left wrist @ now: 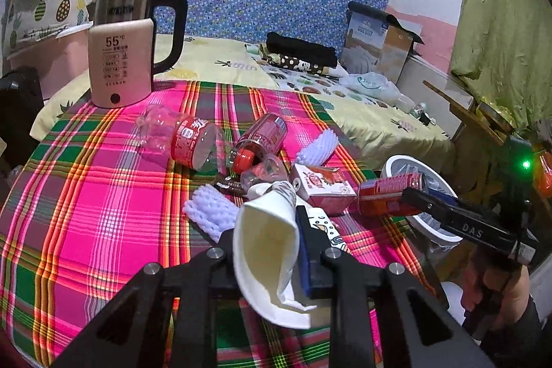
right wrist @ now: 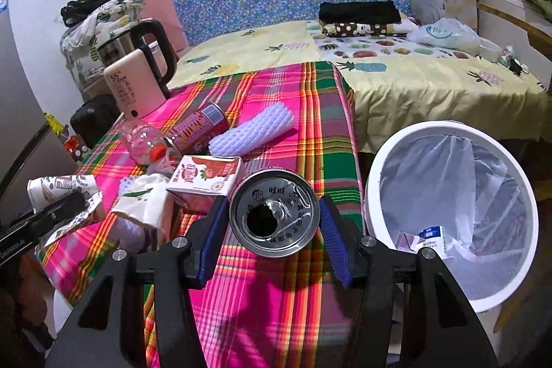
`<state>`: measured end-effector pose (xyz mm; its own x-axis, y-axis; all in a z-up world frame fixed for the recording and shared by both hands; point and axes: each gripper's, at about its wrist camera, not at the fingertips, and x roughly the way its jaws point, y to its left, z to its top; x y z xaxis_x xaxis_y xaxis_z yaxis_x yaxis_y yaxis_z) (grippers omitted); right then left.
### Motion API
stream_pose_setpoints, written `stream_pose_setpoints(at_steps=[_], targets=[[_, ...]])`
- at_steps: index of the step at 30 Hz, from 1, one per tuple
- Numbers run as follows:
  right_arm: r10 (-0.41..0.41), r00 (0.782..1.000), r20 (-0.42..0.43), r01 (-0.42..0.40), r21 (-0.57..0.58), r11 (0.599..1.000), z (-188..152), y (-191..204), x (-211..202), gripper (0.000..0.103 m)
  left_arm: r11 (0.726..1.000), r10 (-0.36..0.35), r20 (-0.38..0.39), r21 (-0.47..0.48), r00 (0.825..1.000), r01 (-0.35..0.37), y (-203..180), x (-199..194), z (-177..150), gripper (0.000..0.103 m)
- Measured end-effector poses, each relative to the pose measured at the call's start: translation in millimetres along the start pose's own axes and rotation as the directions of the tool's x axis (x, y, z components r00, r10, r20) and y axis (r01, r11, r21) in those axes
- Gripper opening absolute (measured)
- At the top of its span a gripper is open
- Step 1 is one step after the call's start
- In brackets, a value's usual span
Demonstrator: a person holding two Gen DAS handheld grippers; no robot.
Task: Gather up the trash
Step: 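Carry the paper cup and red can in both tools over the trash bin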
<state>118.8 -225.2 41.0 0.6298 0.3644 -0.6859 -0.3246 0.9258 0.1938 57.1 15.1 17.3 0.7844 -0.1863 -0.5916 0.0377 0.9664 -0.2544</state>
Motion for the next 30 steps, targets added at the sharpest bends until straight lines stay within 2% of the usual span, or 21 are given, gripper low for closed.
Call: stream_pose_setpoints(at_steps=[10, 16, 30], targets=[[0.006, 0.999, 0.052, -0.007, 0.015, 1.000, 0, -6, -18, 0.054, 0.998, -0.026, 0.017, 0.057, 1.000, 0.025, -28, 0, 13, 0.023], [-0.013, 0.996, 0.088, 0.010, 0.036, 0.999, -1, -17, -32, 0.054, 0.994, -0.060, 0.000, 0.096, 0.998, 0.060, -48, 11, 18, 0.023], [-0.151, 0.979, 0.134, 0.132, 0.141, 0.981, -7, -70, -60, 0.054, 0.964, -0.168, -0.068, 0.197, 0.983, 0.179, -124, 51, 23, 0.023]])
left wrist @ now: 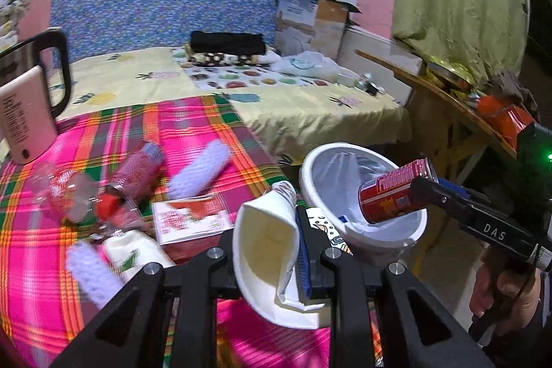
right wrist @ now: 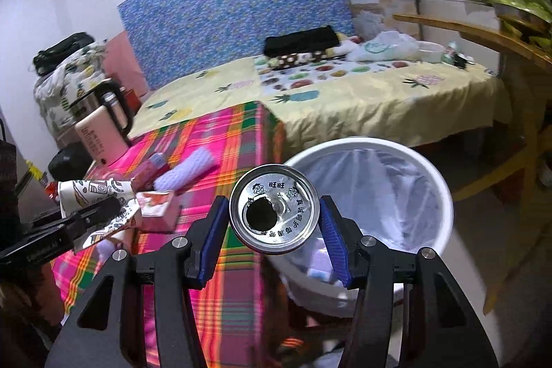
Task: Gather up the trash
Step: 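Carry the paper cup and red can in both tools over the trash bin, then open both tools to drop the paper cup and can into the bin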
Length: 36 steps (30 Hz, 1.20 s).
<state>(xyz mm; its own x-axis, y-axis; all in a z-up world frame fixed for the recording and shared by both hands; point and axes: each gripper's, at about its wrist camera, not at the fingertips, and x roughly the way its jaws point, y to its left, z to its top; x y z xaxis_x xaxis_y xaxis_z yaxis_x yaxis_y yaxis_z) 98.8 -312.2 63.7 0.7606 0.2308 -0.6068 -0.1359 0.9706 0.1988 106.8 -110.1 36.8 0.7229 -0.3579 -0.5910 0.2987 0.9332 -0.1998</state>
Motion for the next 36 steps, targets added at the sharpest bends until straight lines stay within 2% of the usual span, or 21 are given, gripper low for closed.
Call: stream_pose_setpoints(at_steps=[6, 17, 33, 36], targets=[[-0.059, 0.998, 0.007, 0.059, 0.046, 0.997, -1, -25, -5, 0.054, 0.997, -0.053, -0.027, 0.052, 0.998, 0.054, -29, 25, 8, 0.023], [-0.118, 0.992, -0.042, 0.122, 0.098, 0.988, -10, -56, 1, 0.054, 0.987, -0.117, -0.089, 0.104, 0.989, 0.126, -65, 67, 14, 0.024], [-0.150, 0.977, -0.154, 0.166, 0.100, 0.981, -19, -77, 16, 0.054, 0.981, -0.118, -0.195, 0.131, 0.974, 0.145, -88, 116, 2, 0.024], [-0.155, 0.975, -0.161, 0.172, 0.097, 0.980, -21, -77, 16, 0.055, 0.981, -0.114, -0.213, 0.130, 0.970, 0.144, -88, 120, 1, 0.027]])
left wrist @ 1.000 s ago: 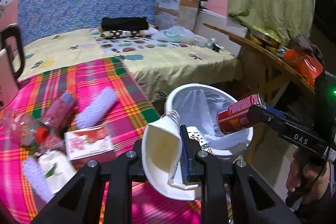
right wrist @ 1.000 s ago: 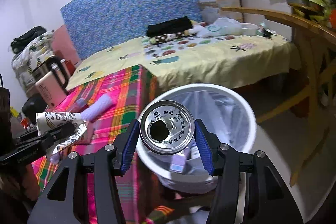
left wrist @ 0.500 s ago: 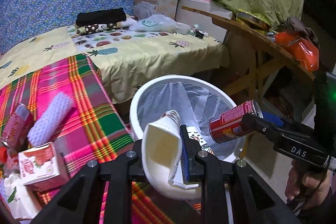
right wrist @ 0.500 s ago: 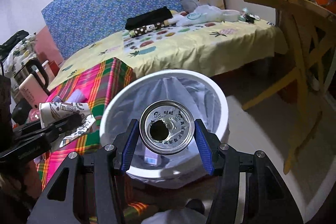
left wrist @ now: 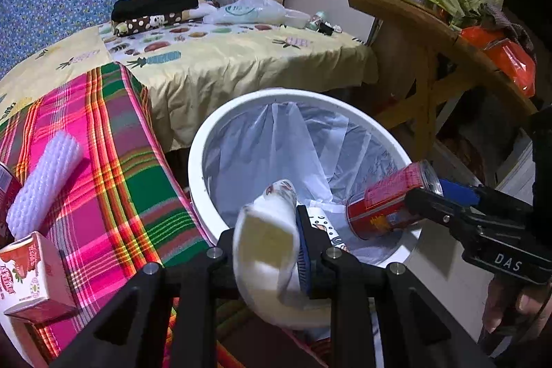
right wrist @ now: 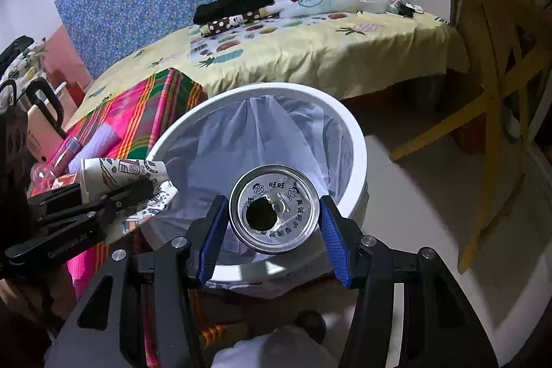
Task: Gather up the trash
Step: 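Open both tools to drop the paper cup and can into the bin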
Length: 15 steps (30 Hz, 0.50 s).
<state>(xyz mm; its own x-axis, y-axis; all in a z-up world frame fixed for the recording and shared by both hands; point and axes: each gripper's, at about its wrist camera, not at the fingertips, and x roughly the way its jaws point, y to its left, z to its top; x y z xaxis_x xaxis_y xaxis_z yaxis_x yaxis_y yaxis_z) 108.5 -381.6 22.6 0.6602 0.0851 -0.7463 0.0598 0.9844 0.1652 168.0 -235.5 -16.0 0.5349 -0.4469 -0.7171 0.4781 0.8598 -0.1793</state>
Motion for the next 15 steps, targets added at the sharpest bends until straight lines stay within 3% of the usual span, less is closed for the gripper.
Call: stream_pose_setpoints(at_steps=[2, 4, 15], targets=[[-0.005, 1.000, 0.016, 0.006, -0.010, 1.000, 0, 2, -3, 0.055, 1.000, -0.006, 0.002, -0.001, 1.000, 0.006, 1, 0, 0, 0.043], [-0.013, 1.000, 0.027, 0.013, -0.022, 1.000, 0, 4, -6, 0.057, 1.000, -0.005, 0.013, -0.002, 1.000, 0.006, 0, -1, 0, 0.048], [0.005, 0.998, 0.066, -0.004, -0.015, 1.000, 4, 9, -17, 0.057, 0.999, -0.009, 0.051, -0.045, 0.999, 0.011, 11, -25, -8, 0.048]])
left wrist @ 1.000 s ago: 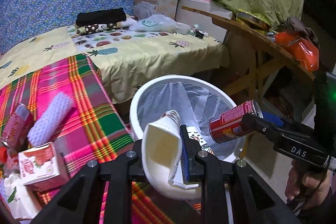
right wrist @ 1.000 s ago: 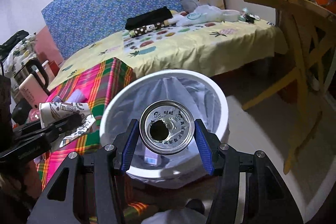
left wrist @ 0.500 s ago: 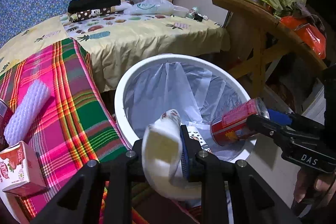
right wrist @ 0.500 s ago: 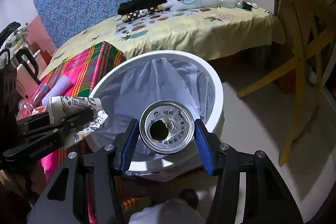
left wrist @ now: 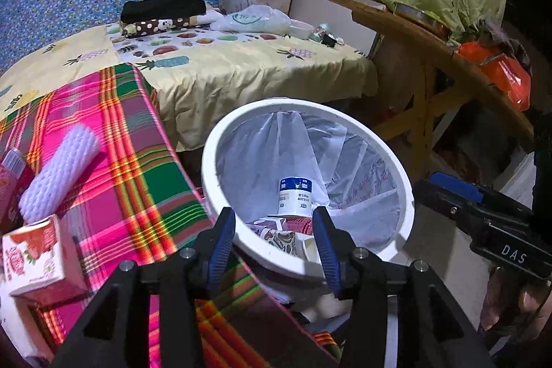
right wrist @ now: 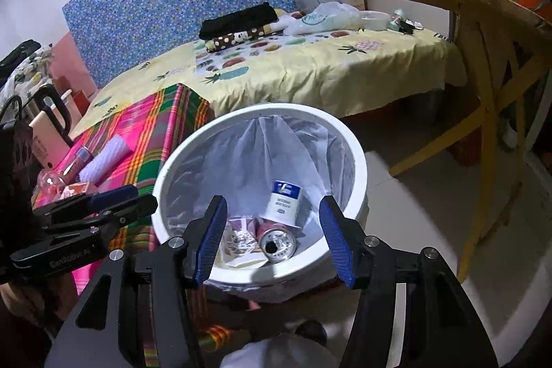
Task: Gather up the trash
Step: 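Open both tools to drop the paper cup and can into the bin, then move both open tools back over the table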
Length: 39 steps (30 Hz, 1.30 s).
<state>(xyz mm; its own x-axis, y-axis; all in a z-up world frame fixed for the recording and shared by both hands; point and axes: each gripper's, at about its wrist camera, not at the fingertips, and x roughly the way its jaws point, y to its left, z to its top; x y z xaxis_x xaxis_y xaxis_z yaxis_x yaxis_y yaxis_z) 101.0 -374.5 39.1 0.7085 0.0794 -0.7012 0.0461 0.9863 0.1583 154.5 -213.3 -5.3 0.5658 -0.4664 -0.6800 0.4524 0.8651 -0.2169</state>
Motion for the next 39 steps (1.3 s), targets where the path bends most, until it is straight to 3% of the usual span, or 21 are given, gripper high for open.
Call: stream_pose_setpoints(at_steps=[20, 39], targets=[[0.160, 0.987, -0.004, -0.159, -0.136, 0.978, -13, 61, -22, 0.057, 0.992, 0.111, 0.112, -0.079, 0.988, -0.102, 34, -80, -38, 0.048], [0.281, 0.958, -0.064, -0.288, -0.192, 0.938, -29, 105, -19, 0.057, 0.957, 0.252, 0.150, -0.185, 0.956, -0.223, 71, -132, -79, 0.048]])
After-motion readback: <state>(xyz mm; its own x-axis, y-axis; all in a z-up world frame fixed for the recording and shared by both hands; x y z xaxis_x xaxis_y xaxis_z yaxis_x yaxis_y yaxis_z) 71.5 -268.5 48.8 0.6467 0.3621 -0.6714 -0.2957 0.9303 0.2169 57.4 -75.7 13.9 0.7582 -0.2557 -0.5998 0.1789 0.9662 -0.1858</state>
